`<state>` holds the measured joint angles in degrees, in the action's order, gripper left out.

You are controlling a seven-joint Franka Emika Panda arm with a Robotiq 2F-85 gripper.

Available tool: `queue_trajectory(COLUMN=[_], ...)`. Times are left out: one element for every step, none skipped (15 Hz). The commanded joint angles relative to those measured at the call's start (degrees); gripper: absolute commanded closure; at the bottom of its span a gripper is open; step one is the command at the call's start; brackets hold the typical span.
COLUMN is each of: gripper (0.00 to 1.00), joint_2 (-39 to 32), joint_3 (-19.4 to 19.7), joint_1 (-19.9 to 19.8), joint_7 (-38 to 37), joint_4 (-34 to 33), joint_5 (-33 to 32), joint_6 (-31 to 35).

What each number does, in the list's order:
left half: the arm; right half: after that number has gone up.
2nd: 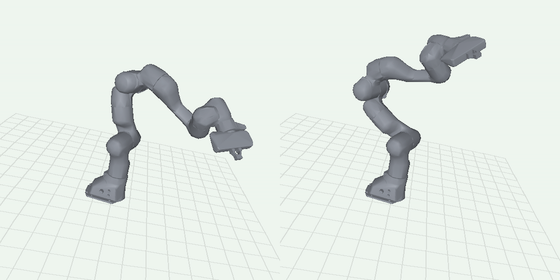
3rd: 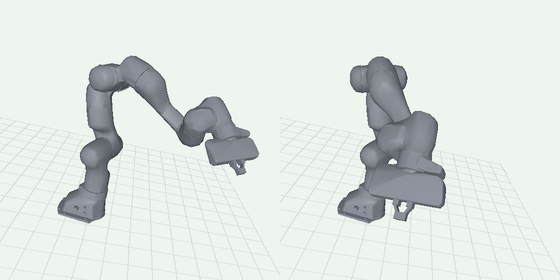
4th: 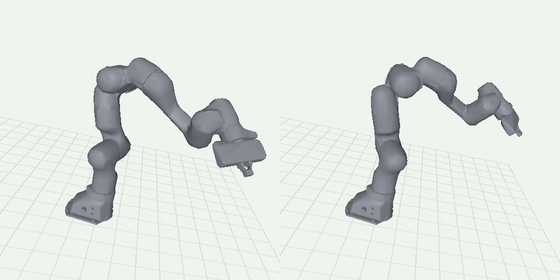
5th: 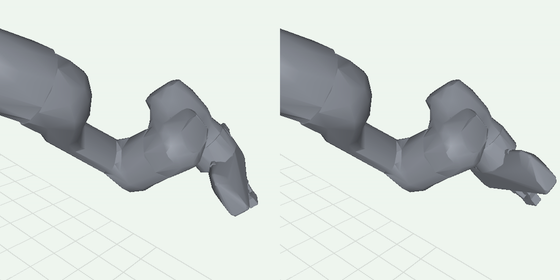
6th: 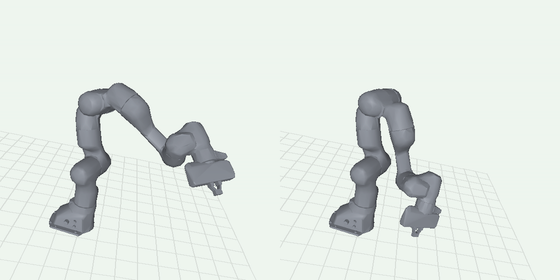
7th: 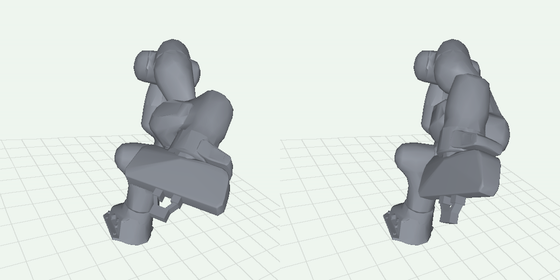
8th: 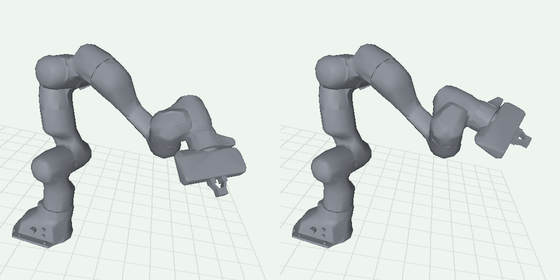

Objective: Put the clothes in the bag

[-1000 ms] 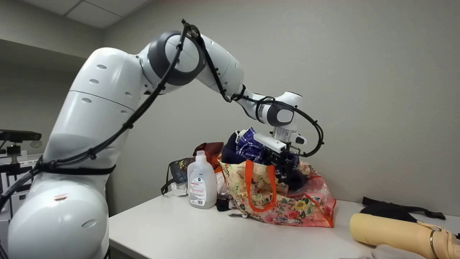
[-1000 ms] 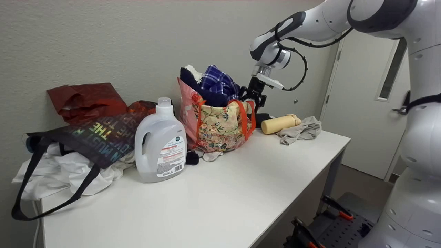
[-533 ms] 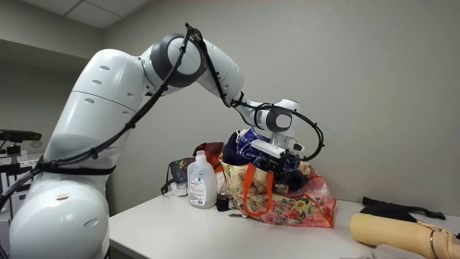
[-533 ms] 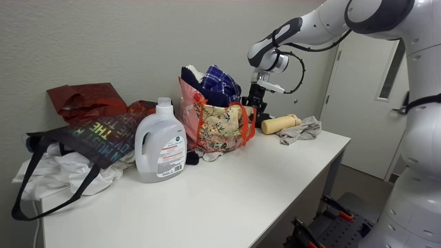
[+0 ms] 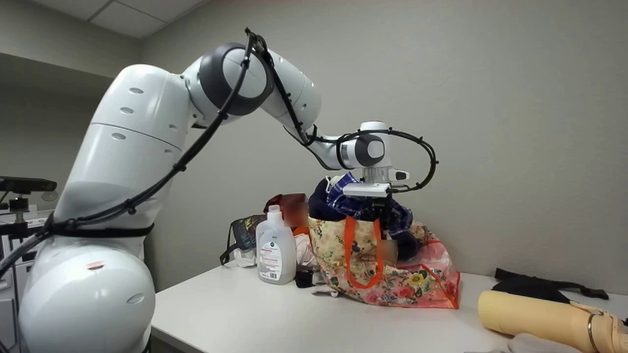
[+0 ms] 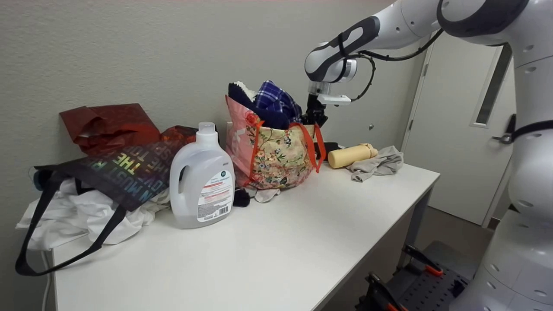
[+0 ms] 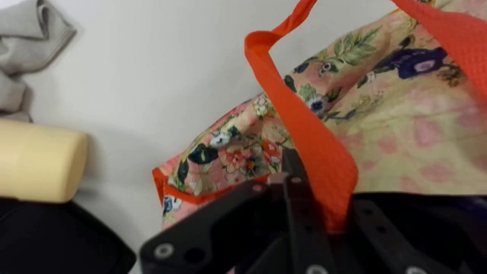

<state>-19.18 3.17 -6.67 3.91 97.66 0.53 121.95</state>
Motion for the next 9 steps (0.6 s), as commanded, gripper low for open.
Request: queue_trajectory(gripper=[0.97, 0.96, 0.97, 0.96, 0.97, 0.97, 0.97, 0.97, 0.97], joint_2=[4.7, 5.9, 7.2, 8.4, 9.9, 11.2, 12.8, 14.2, 14.8], joint_3=[1.8, 2.0, 2.1, 2.4, 2.5, 2.7, 2.8, 2.8, 2.9], joint_1=[2.8, 3.4, 4.0, 4.5, 5.0, 5.3, 5.3, 5.1, 5.1], joint_7=[-3.1, -4.0, -5.1, -6.2, -7.8, -9.5, -11.0, -12.7, -14.7], joint_4=[2.5, 3.2, 3.9, 4.4, 5.0, 5.5, 5.7, 5.9, 6.0], joint_5=[-8.3, -10.8, -13.2, -15.6, -17.7, -19.7, -21.1, -21.8, -23.4], joint_6=[6.2, 8.0, 9.7, 11.4, 12.8, 14.4, 15.3, 16.4, 17.7])
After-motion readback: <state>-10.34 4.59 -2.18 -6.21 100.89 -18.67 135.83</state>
